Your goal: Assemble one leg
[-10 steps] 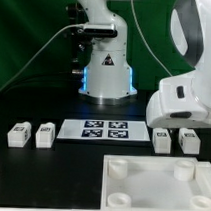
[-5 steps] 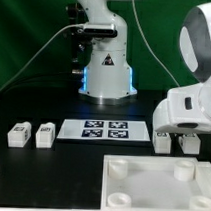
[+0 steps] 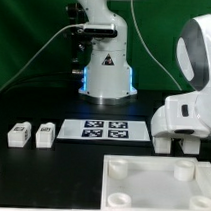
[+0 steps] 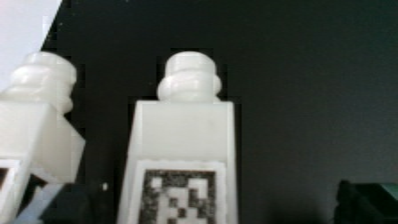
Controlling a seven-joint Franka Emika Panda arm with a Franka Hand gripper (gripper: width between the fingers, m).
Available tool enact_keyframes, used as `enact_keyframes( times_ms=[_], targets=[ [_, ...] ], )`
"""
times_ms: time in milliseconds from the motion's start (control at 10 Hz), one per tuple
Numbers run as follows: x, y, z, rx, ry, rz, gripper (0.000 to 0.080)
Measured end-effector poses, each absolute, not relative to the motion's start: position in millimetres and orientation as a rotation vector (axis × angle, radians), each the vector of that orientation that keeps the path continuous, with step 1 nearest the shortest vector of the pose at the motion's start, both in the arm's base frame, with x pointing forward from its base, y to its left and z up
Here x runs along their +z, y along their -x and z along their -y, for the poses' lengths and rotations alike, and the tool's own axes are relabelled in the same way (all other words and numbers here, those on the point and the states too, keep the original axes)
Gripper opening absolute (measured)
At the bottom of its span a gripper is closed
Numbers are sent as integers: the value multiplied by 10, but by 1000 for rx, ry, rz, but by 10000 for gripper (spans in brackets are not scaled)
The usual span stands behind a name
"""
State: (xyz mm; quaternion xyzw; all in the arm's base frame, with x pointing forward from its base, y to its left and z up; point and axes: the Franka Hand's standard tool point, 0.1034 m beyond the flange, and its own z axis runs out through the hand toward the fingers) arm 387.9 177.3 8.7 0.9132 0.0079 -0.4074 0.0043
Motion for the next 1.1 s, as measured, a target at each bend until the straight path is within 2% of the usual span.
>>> enact_keyframes(
  times_ms=[100,300,400,500,1100],
  targets=[
    [88,-3879,-1774,-1277,-2861,-25,649],
    [88,-3879,-1773,-1277,-2861,-25,392],
    [88,-3879,-1773,-1277,-2861,-25,392],
    [88,-3879,-1773,-1277,-2861,-25,290],
    [88,-3879,-1773,-1277,-2861,-25,290]
  ],
)
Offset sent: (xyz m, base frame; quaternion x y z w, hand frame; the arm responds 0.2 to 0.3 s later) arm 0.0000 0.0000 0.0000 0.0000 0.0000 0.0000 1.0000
